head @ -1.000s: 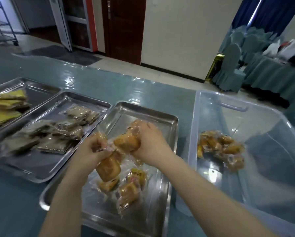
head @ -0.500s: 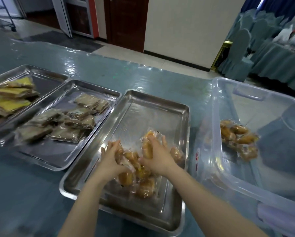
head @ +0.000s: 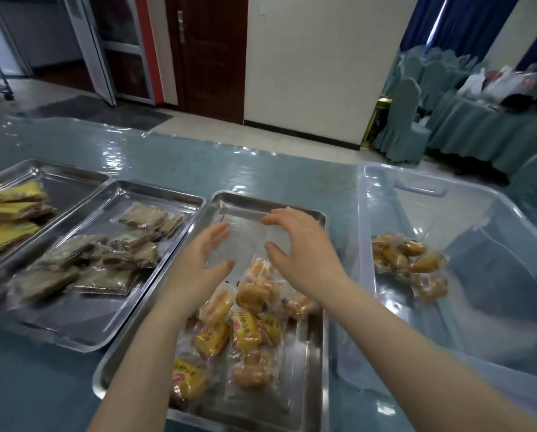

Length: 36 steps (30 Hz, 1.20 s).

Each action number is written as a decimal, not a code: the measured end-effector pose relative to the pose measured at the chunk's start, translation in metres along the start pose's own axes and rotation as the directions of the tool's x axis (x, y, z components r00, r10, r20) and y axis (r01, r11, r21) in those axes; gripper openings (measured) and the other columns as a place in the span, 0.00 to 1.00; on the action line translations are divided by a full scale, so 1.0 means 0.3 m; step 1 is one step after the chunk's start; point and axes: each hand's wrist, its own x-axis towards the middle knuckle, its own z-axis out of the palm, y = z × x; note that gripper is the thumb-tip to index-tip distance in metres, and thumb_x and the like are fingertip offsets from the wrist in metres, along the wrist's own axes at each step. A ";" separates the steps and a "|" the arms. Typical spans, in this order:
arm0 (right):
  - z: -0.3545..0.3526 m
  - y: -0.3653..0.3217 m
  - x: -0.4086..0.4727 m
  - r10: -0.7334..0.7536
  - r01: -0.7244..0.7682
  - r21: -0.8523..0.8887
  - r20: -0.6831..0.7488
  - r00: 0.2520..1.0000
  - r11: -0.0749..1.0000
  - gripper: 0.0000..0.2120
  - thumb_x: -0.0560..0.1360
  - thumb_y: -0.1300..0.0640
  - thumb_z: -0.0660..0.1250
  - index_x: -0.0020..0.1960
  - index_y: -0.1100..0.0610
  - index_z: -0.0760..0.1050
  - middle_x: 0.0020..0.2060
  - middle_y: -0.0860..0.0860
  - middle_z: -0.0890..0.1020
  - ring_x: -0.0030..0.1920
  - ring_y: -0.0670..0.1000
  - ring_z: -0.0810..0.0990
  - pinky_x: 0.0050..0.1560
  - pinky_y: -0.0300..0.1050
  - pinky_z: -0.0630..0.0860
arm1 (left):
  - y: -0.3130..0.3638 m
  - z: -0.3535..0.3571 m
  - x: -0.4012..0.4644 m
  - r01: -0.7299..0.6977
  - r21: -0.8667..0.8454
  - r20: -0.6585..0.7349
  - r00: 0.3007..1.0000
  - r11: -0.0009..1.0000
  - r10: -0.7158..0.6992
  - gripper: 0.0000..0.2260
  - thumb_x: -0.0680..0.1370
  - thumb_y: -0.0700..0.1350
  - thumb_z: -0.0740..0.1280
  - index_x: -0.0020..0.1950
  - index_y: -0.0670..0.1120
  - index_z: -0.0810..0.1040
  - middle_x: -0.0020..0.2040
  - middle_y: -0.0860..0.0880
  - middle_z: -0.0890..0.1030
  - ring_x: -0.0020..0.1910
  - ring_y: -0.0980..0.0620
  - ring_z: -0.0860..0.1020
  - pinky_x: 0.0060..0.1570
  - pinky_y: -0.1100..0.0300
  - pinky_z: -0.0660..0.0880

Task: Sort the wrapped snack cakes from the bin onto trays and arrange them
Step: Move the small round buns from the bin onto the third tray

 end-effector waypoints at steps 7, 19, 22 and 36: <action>-0.241 0.218 -0.080 0.025 -0.028 -0.170 -0.017 1.000 0.985 0.13 0.74 0.54 0.68 0.59 0.48 0.76 0.52 0.38 0.73 0.55 0.39 0.69 0.58 0.29 0.61 | 0.140 0.123 0.007 -0.131 -0.022 0.115 0.984 0.991 0.133 0.24 0.75 0.38 0.67 0.62 0.64 0.69 0.60 0.61 0.77 0.62 0.65 0.72 0.64 0.59 0.68; -0.351 0.649 -0.268 0.409 -0.264 -0.356 0.432 0.804 0.896 0.21 0.73 0.48 0.70 0.64 0.49 0.73 0.59 0.47 0.78 0.56 0.48 0.76 0.55 0.39 0.70 | 0.352 0.591 0.131 -0.385 0.328 0.384 0.889 0.862 0.251 0.28 0.76 0.48 0.65 0.75 0.52 0.60 0.75 0.52 0.61 0.72 0.56 0.60 0.65 0.66 0.55; -0.301 0.661 -0.267 0.412 -0.256 -0.336 0.573 0.708 0.906 0.27 0.73 0.48 0.70 0.69 0.53 0.70 0.63 0.50 0.76 0.61 0.50 0.75 0.61 0.41 0.70 | 0.353 0.719 0.151 -0.462 0.506 0.476 0.854 0.728 0.211 0.31 0.77 0.49 0.62 0.77 0.47 0.53 0.78 0.47 0.51 0.76 0.51 0.49 0.71 0.58 0.48; -0.063 0.868 -0.387 0.222 0.400 -0.403 0.877 0.427 0.823 0.40 0.73 0.55 0.69 0.76 0.43 0.49 0.77 0.55 0.46 0.75 0.62 0.52 0.71 0.63 0.58 | 0.276 0.776 0.149 -0.621 0.686 0.546 0.784 0.379 0.297 0.31 0.77 0.54 0.61 0.76 0.47 0.53 0.78 0.44 0.51 0.76 0.46 0.45 0.66 0.55 0.33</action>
